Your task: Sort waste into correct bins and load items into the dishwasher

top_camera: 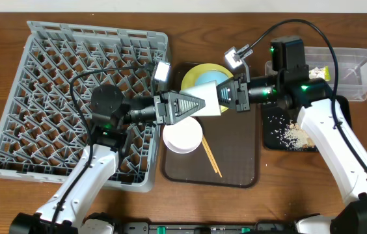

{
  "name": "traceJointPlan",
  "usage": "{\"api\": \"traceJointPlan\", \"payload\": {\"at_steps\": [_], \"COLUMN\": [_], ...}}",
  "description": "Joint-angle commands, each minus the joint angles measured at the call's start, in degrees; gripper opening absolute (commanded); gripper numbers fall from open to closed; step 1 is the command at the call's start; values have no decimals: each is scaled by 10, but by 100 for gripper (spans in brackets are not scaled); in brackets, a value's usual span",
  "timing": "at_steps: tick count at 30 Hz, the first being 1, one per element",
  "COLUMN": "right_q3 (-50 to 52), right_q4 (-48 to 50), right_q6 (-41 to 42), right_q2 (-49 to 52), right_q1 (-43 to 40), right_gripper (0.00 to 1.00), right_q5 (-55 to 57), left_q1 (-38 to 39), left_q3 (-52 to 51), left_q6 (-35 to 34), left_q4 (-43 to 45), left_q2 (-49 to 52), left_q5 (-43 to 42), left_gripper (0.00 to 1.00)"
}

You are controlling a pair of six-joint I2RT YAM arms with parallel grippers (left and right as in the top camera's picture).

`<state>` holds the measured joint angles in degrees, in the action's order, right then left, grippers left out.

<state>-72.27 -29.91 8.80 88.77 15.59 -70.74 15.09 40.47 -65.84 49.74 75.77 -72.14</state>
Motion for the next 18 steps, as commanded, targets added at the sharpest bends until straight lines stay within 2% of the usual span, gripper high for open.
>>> {"api": "traceJointPlan", "payload": {"at_steps": [1,5,8,10,13,16,18], "right_q3": [-1,-1,-1,-1,-1,-1,-1], "right_q4": [-2,-2,-2,-2,-3,-3,-3], "right_q6": [0,2,2,2,2,2,4], "right_q2": [4,4,4,4,4,4,4], "right_q1": [32,32,32,32,32,32,29], "right_gripper": [1,1,1,11,26,32,32], "right_q5": [24,23,23,23,23,23,23], "left_q1": [24,25,25,25,25,25,25], "left_q3": [10,10,10,10,10,10,10], "left_q6": [-3,-3,-3,-2,1,11,13], "left_q4": [21,21,21,21,21,20,20], "left_q2": [-2,-2,-2,-2,-2,-2,-2], "left_q5": [-5,-5,-5,-5,-5,-5,-6], "left_gripper": [74,70,60,52,50,41,35]}}
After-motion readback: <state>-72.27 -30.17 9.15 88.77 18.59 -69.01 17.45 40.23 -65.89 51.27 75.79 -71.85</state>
